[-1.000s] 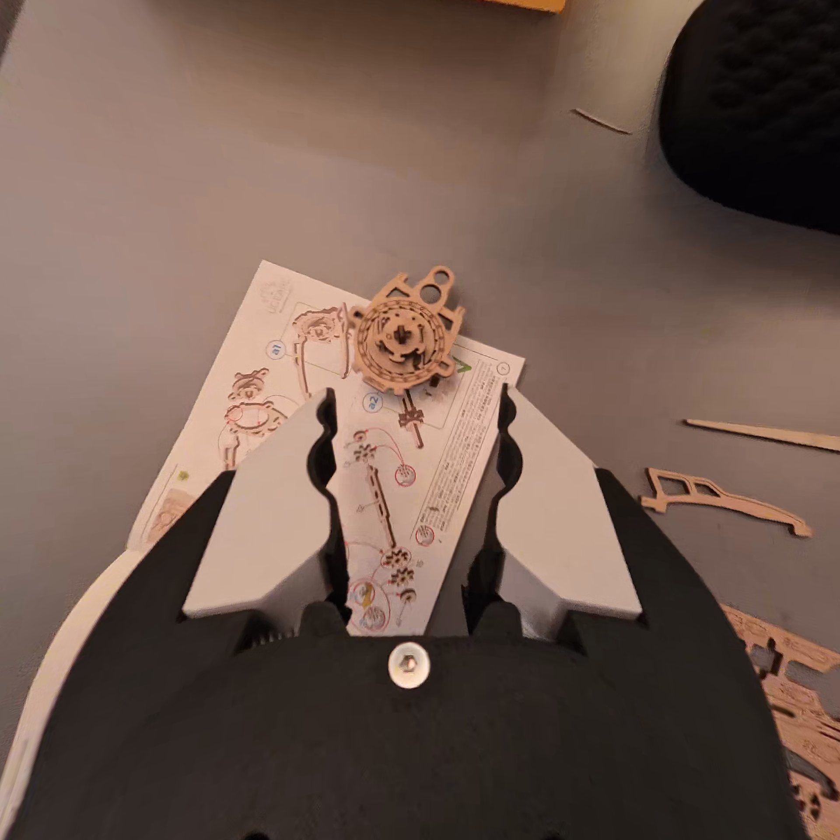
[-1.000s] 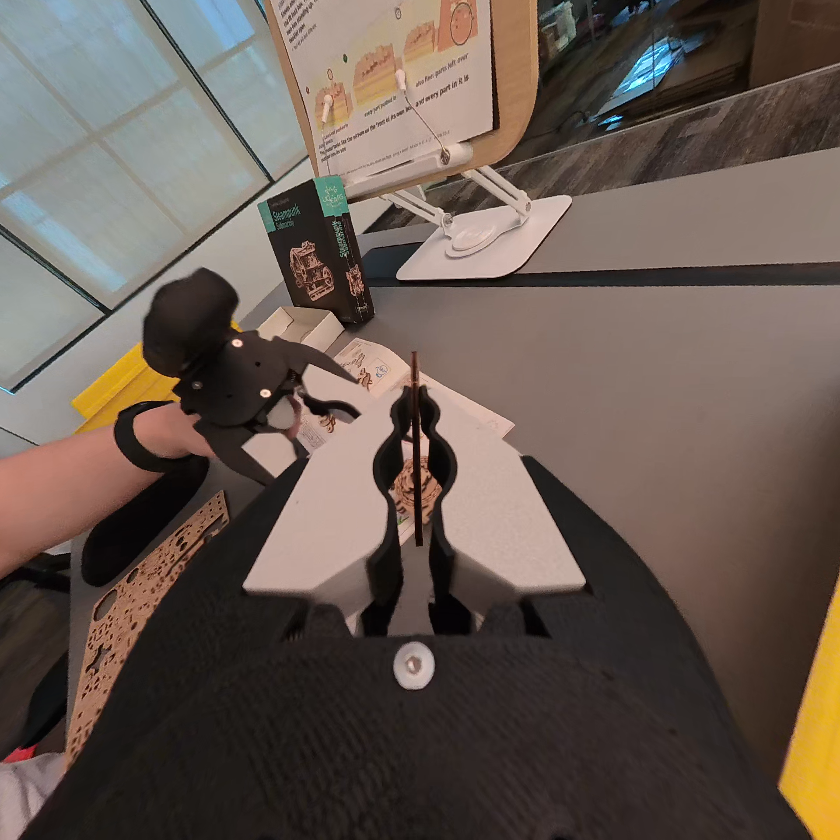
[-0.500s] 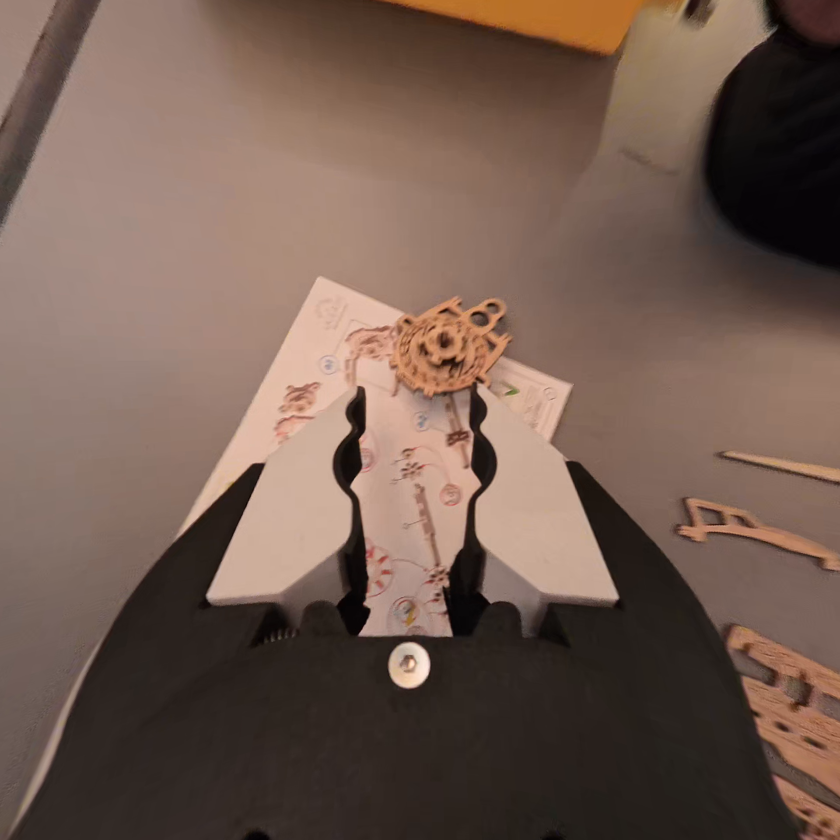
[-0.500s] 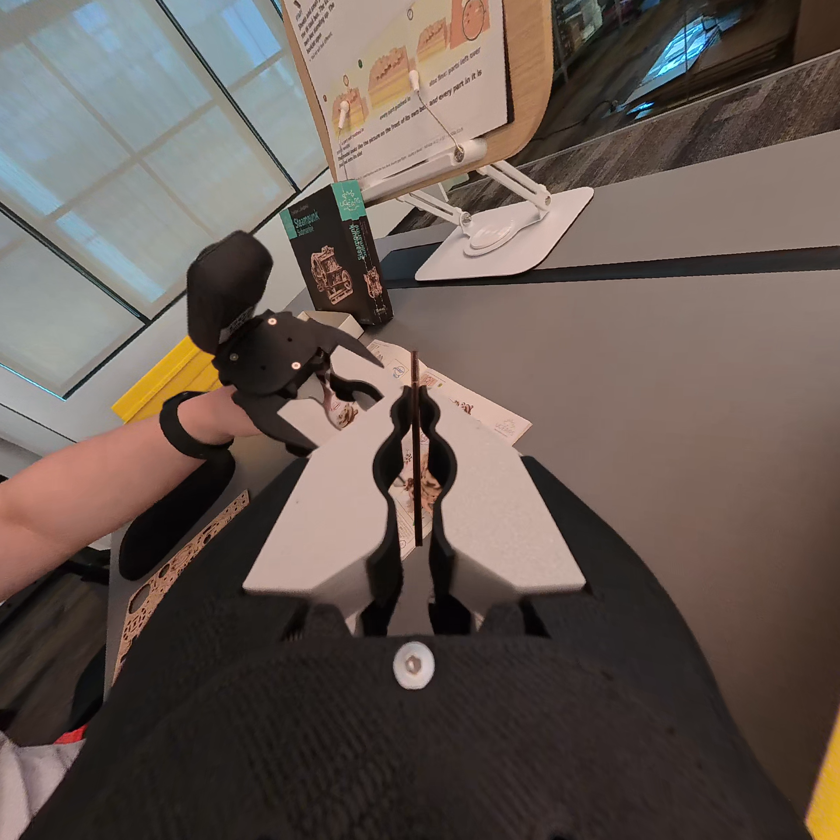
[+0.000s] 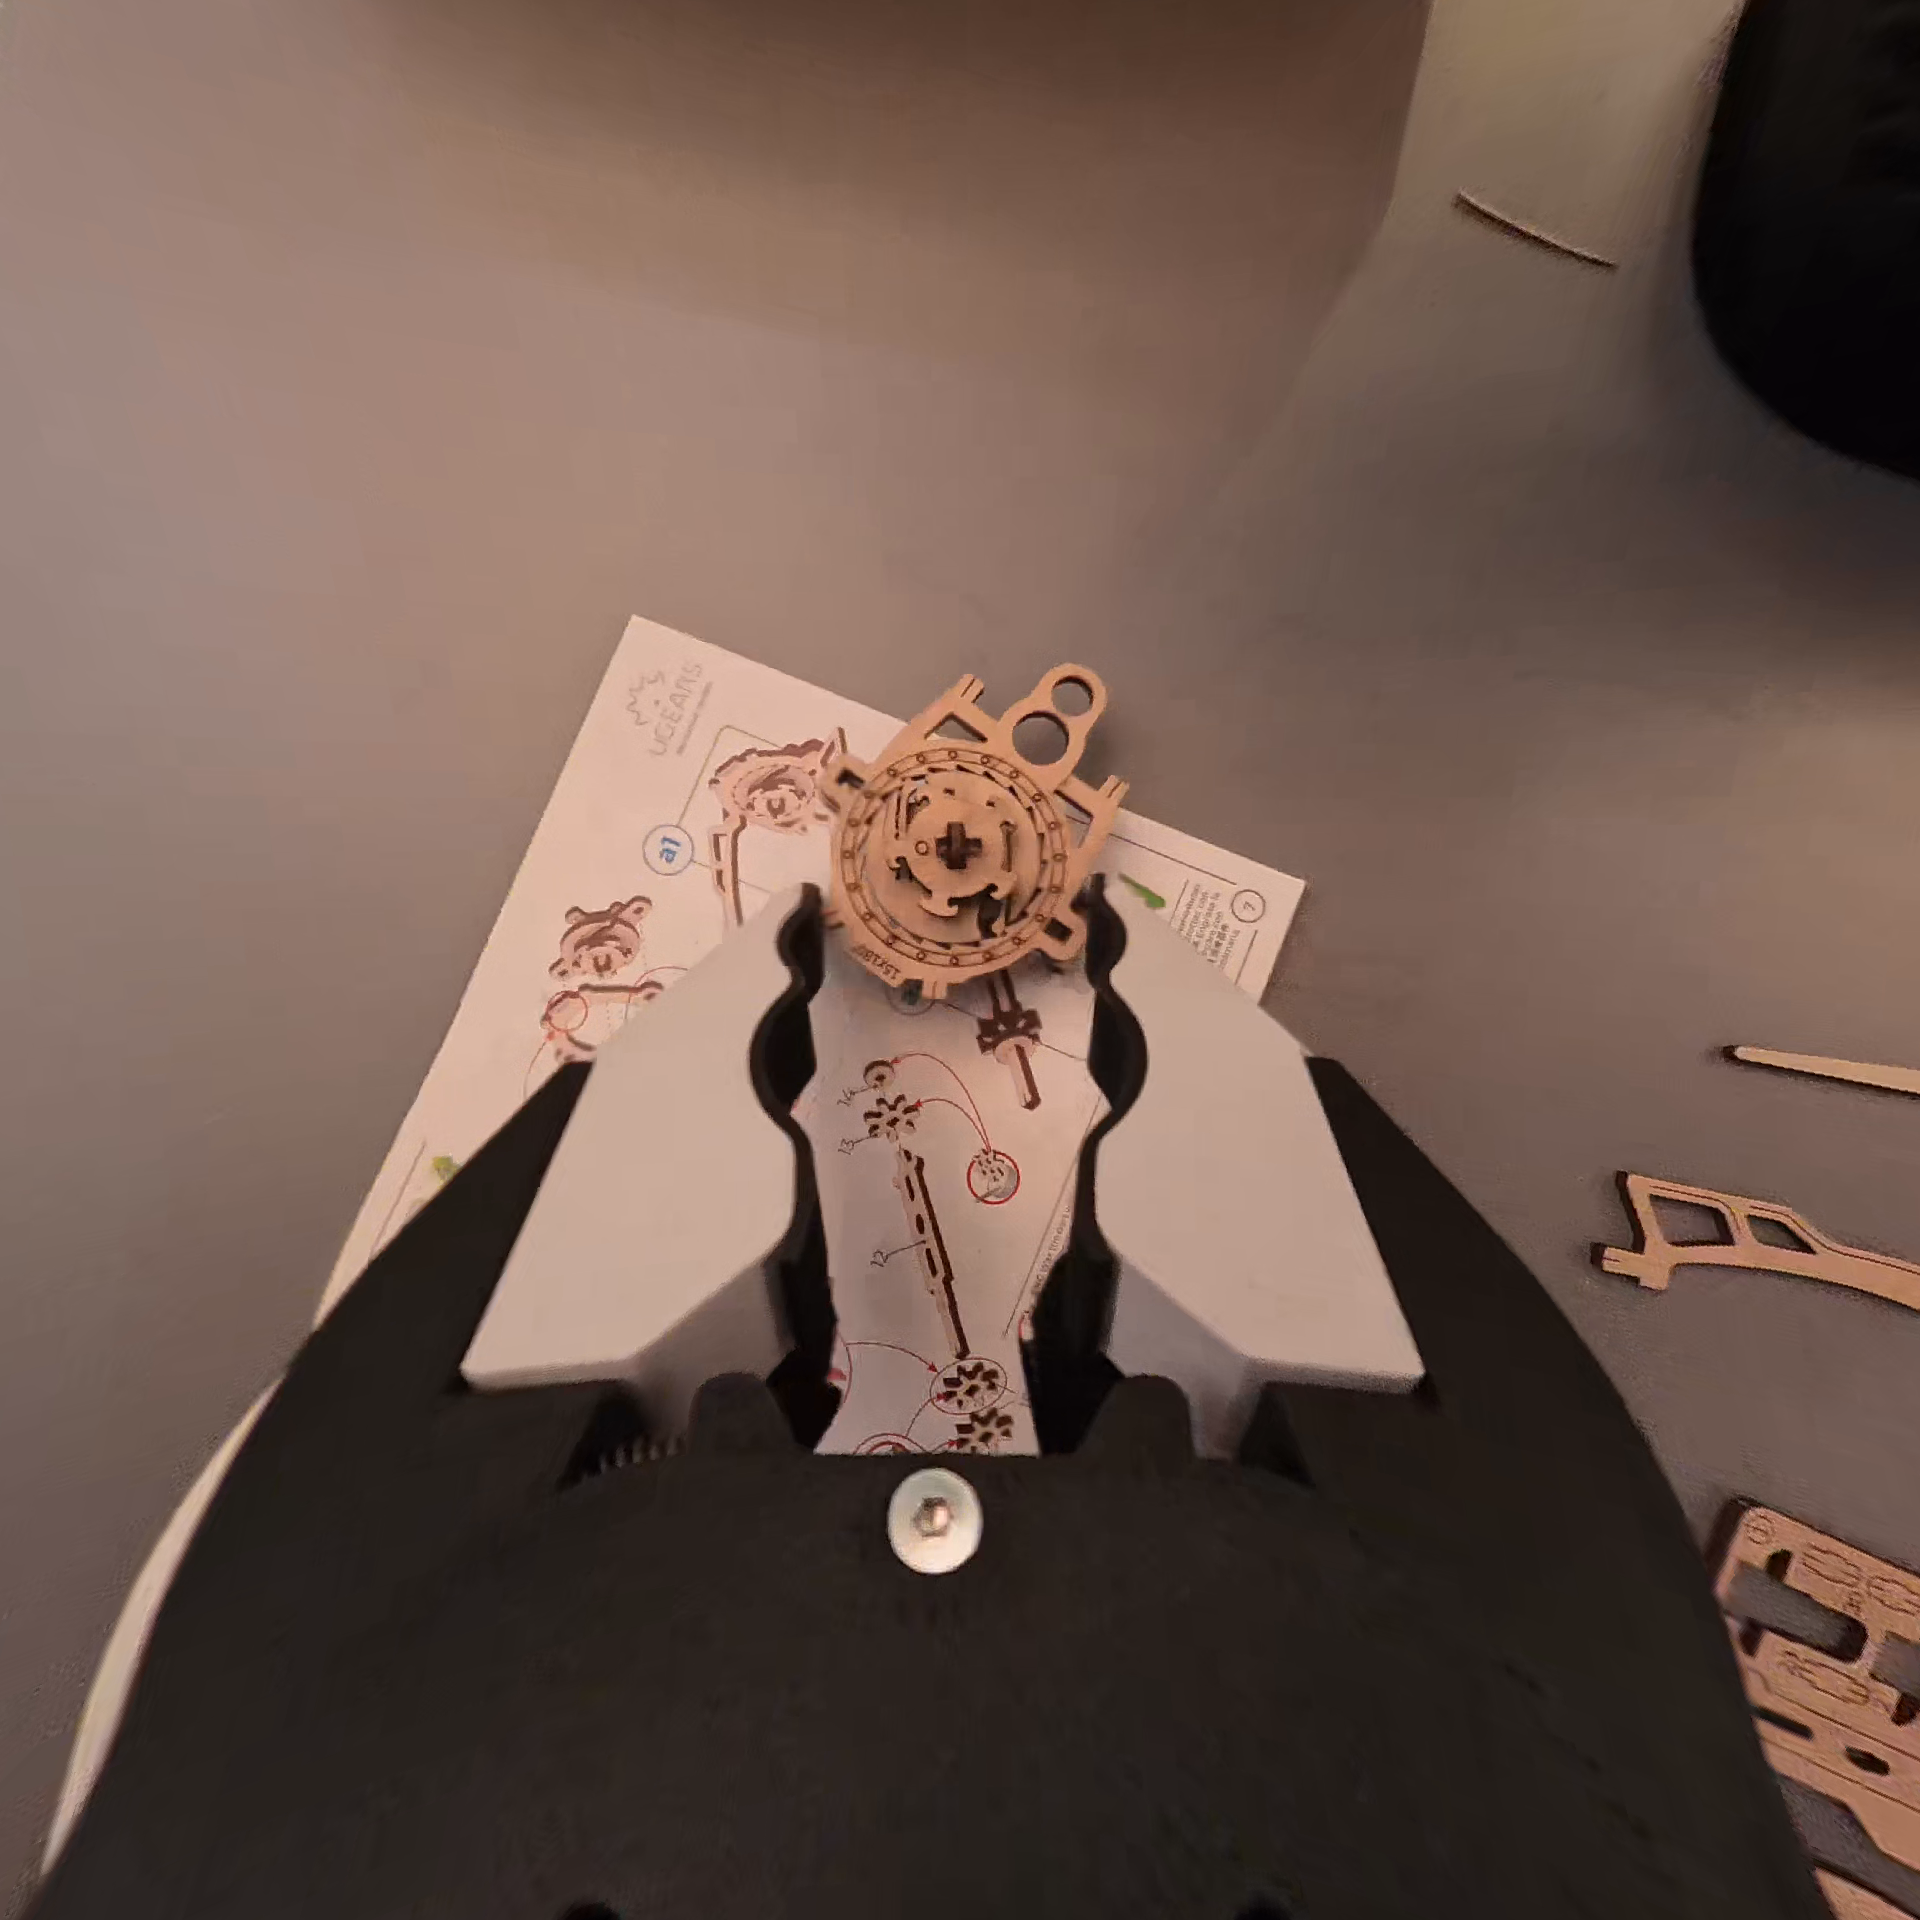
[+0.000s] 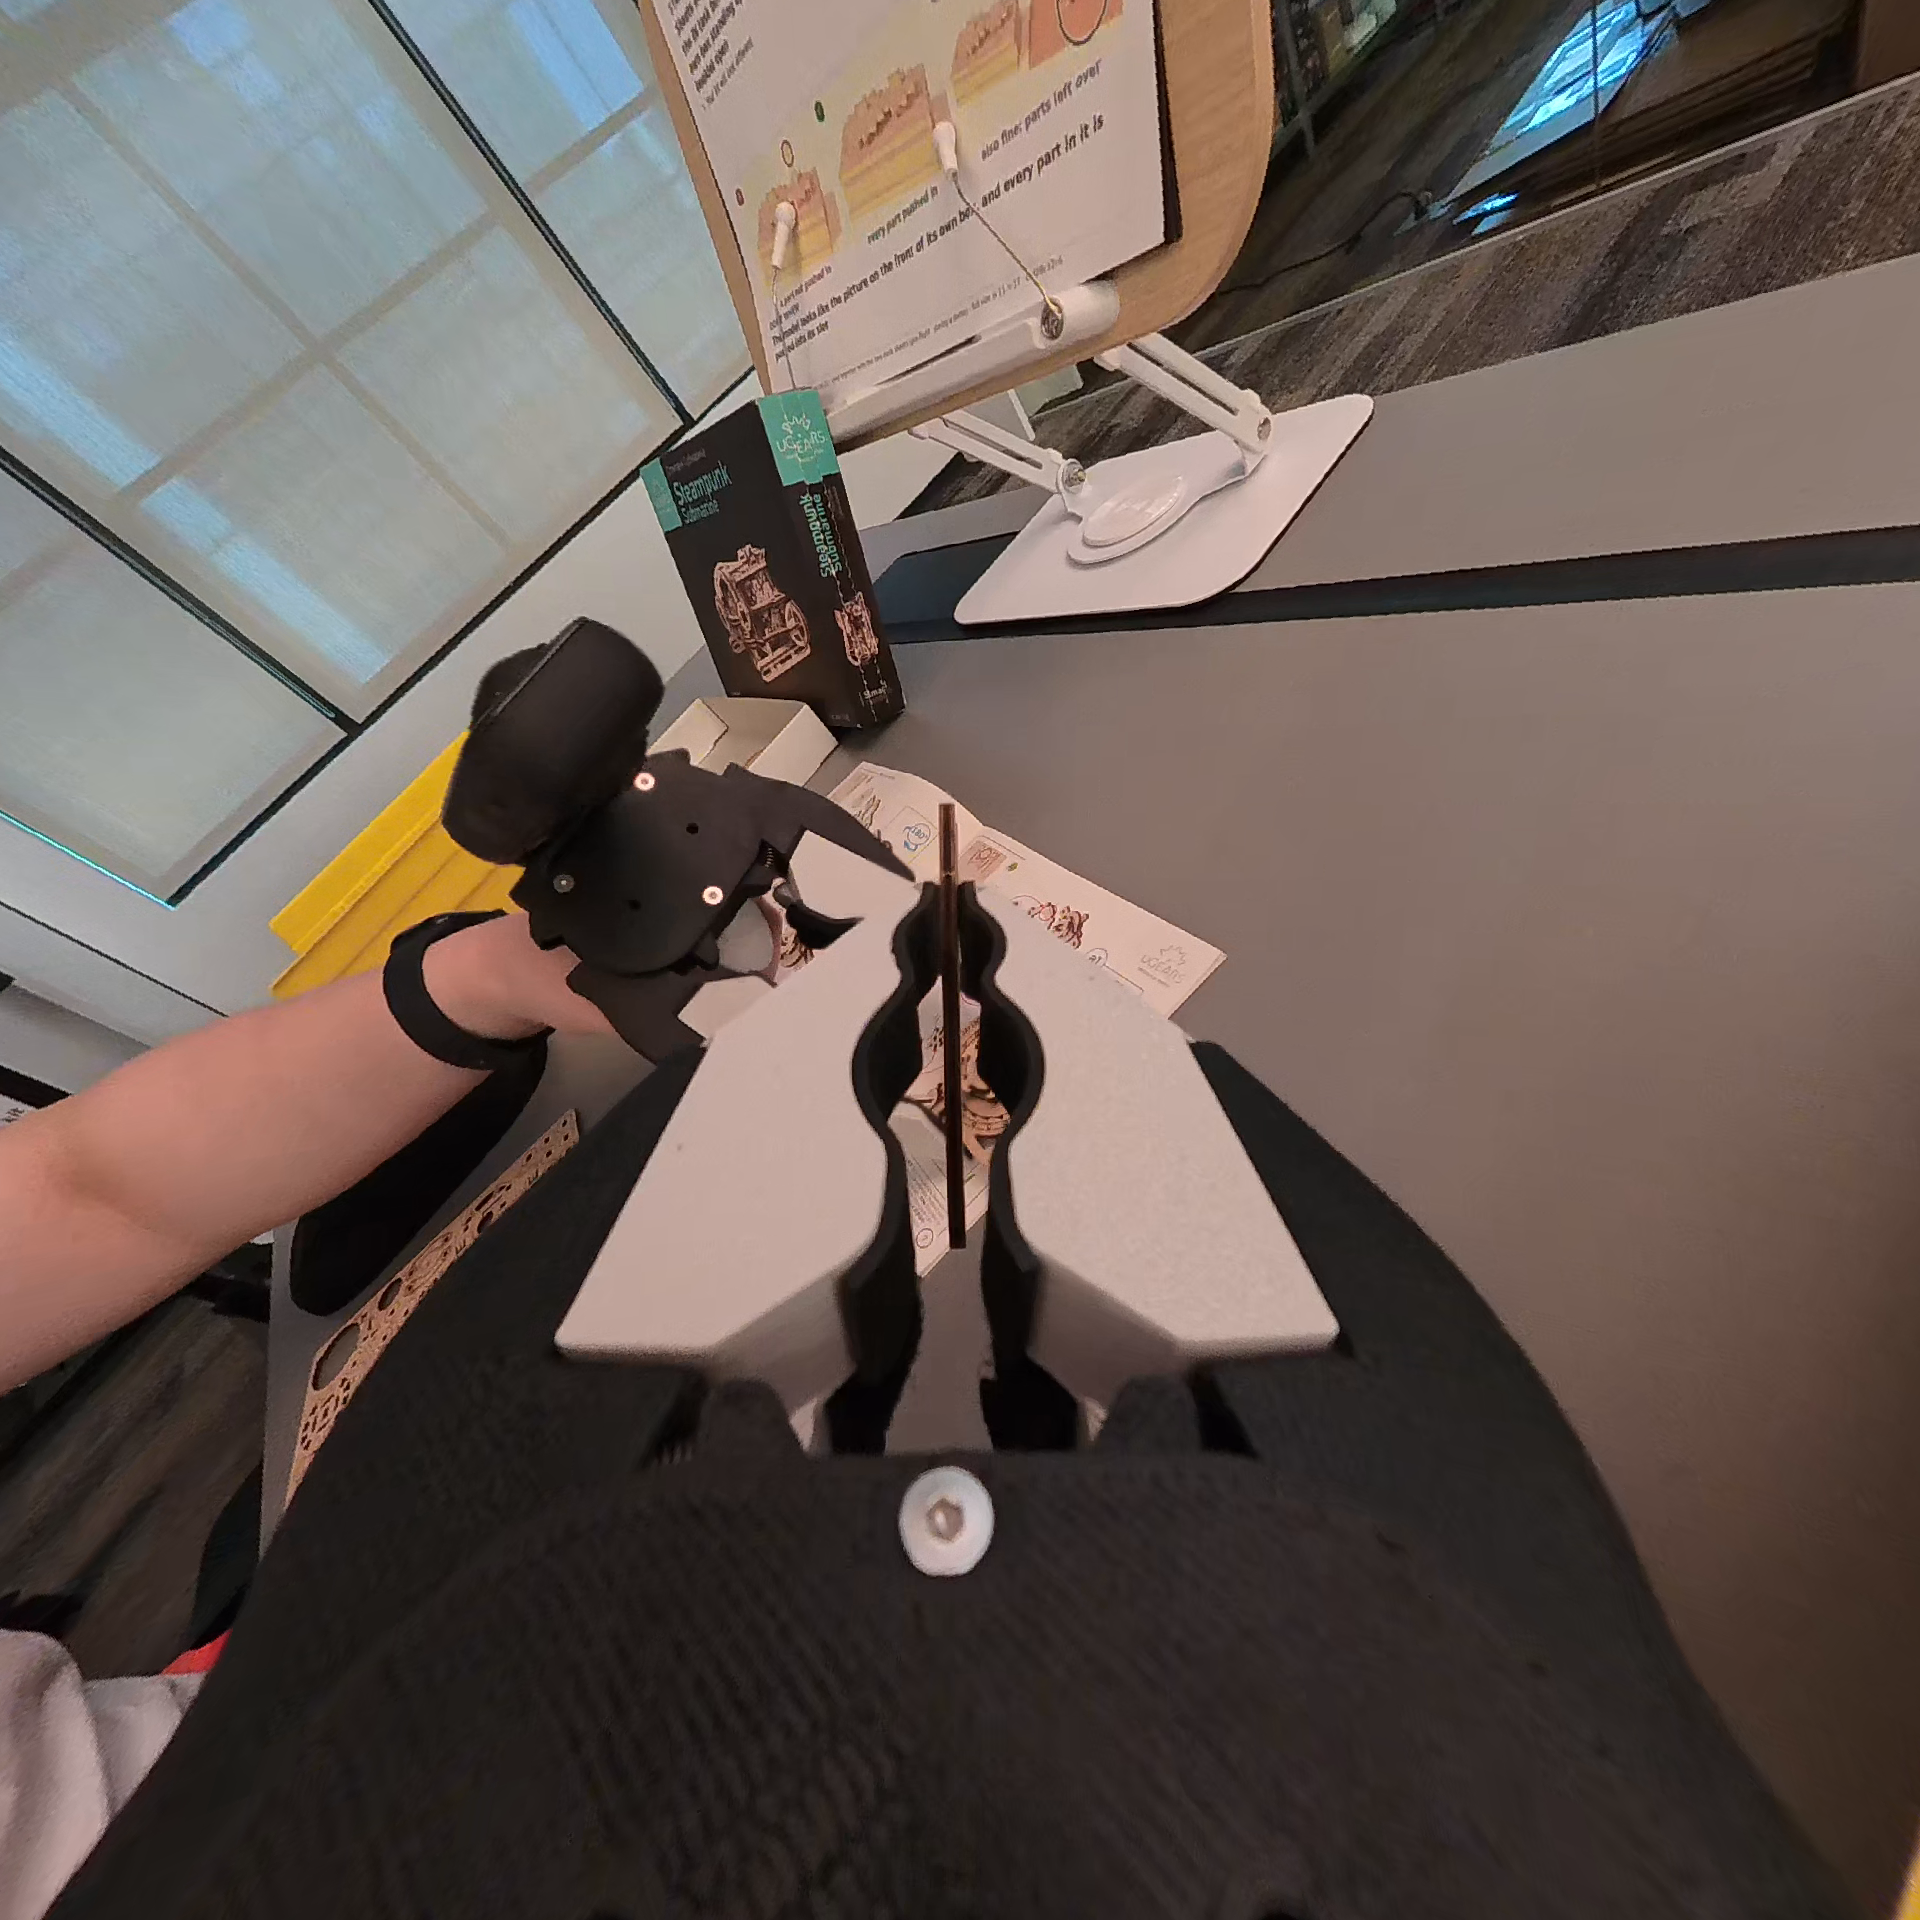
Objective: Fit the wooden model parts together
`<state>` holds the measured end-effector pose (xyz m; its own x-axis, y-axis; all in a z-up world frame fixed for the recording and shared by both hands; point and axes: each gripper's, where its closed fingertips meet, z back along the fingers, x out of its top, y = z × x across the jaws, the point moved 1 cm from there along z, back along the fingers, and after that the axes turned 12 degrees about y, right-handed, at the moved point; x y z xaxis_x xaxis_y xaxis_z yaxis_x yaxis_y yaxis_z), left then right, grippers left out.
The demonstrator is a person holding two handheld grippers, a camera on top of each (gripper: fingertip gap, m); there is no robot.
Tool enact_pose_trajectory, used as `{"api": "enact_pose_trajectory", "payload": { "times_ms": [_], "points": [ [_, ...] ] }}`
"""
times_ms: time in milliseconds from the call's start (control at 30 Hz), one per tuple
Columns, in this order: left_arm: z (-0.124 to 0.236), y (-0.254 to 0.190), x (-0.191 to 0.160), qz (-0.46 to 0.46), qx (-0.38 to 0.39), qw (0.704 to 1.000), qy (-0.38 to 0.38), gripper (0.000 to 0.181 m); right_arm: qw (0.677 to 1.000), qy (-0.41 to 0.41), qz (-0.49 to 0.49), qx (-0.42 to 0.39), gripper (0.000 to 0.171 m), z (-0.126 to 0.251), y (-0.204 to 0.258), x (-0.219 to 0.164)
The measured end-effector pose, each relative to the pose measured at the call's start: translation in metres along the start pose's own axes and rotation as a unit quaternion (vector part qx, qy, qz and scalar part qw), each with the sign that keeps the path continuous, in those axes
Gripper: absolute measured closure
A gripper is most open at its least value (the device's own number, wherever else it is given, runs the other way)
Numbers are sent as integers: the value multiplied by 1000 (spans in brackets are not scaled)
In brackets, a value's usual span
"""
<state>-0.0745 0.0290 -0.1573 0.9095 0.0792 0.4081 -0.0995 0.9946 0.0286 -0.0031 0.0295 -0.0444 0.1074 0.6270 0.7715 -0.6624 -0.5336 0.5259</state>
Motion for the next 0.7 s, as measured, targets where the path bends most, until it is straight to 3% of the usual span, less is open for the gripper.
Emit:
{"api": "enact_pose_trajectory", "payload": {
  "times_ms": [167,333,500,700],
  "points": [
    [17,-18,-9,-28,-58,998,-3,132,1000,-2,-4,27,170,0,9,1],
    [57,-64,-60,-123,-142,982,-2,133,990,52,-21,128,170,-20,45,-13],
    [64,-92,-125,-156,-196,967,39,132,959,176,-27,222,171,-63,94,-58],
    [80,-82,-133,-126,-171,977,8,123,925,309,-4,223,171,-102,118,-118]
  ]
}}
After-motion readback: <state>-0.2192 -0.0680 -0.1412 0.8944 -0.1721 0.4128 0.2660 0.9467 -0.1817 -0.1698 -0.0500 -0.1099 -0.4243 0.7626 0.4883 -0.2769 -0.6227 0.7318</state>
